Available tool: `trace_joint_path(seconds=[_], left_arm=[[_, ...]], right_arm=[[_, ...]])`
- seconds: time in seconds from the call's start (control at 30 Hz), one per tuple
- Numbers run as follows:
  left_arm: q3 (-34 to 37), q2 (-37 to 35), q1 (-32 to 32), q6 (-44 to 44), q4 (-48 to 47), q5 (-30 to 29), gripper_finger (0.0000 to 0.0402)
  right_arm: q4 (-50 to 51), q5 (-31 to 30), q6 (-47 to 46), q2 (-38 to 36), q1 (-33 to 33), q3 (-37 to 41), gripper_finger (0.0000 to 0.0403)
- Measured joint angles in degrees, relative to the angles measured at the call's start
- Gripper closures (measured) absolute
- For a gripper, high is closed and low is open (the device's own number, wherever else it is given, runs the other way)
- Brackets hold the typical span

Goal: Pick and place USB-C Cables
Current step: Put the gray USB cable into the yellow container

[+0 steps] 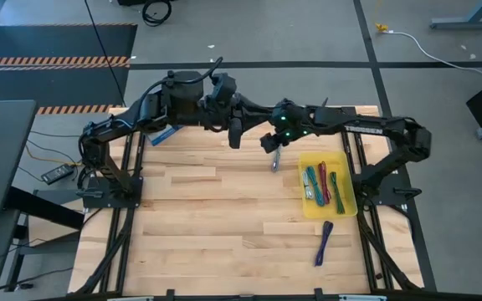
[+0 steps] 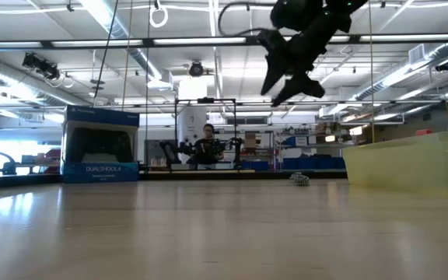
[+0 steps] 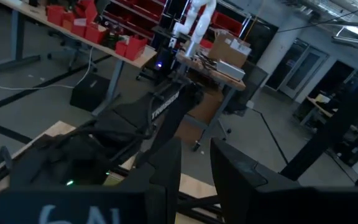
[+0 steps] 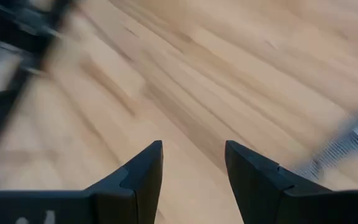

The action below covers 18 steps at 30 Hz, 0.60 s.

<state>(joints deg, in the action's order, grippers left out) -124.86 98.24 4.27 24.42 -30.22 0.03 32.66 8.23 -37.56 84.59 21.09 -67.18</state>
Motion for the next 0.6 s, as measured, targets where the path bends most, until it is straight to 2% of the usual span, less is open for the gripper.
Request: trace_joint_path(seconds=[0.3,0.6], left_arm=[[0.00,0.00,-0.34,1.93,-3.45,0.00,0.0308],[0.00,-0.07,-0.42,1.93,-11.48,-1.54,0.0308]], right_arm=[[17.97,0.44,0.53,11.54,-0.03,-7.29,0.0222],[19.91,0.25,1.10,15.04,-0.29,-8.67,0.0222]])
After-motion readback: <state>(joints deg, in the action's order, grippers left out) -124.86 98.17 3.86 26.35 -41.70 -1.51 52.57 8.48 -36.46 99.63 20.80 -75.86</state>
